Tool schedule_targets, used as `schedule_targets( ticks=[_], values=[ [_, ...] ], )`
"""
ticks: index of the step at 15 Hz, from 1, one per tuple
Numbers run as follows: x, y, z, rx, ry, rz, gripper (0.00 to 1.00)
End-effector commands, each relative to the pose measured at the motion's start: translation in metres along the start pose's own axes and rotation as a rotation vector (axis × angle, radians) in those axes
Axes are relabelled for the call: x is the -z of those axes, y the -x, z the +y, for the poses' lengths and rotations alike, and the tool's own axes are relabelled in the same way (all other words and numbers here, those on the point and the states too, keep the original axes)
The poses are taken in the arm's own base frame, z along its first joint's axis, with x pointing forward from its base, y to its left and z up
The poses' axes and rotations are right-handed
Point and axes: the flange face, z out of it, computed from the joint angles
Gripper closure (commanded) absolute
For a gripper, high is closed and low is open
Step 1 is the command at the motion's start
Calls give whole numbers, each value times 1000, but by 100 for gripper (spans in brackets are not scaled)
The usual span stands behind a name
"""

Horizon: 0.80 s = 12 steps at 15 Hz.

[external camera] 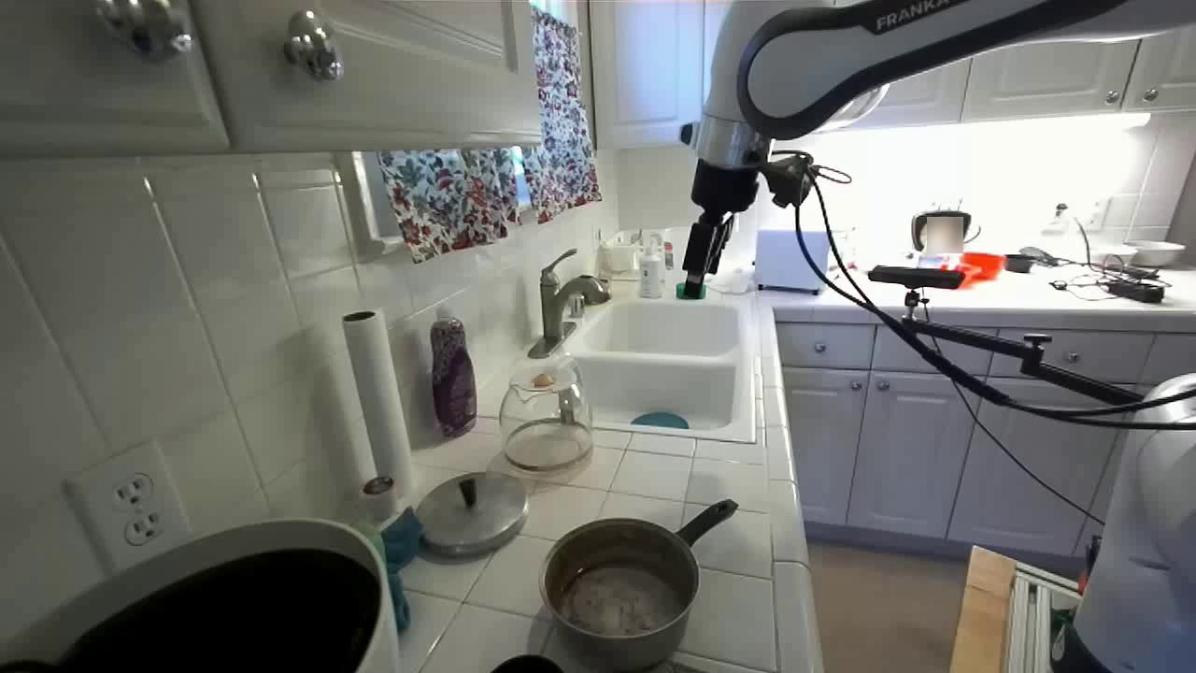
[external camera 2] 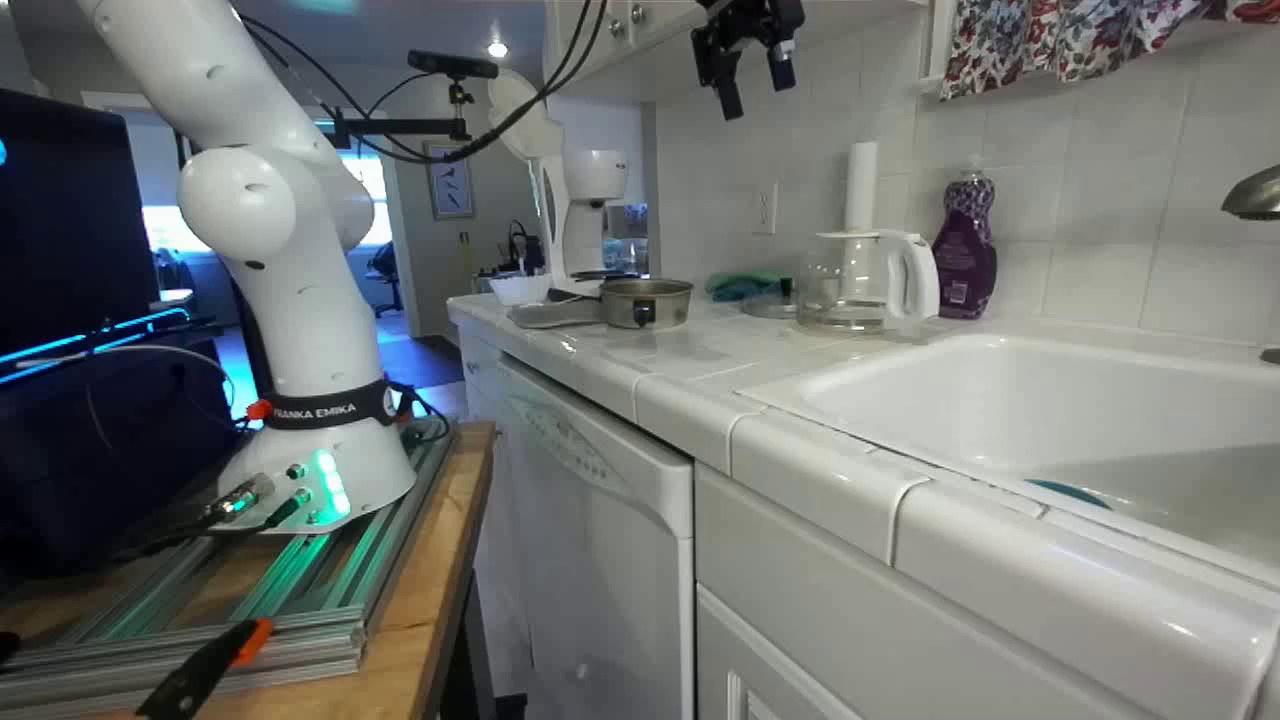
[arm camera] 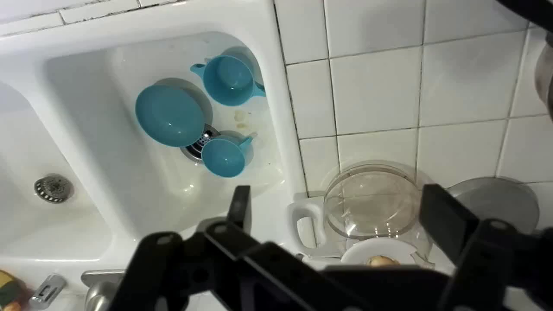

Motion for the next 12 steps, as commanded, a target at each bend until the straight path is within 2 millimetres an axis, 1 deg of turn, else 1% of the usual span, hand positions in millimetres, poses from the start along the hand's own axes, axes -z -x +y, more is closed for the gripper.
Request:
schedule_targets(
  ticks=[1,9,10,12],
  values=[
    [1,0,0,0,0,-1,0],
    [1,0,0,0,0,-1,0],
    [0,-2,-4,4,7,-2,0],
    [-15,-11,-18,24,-1,-17,0]
  ],
)
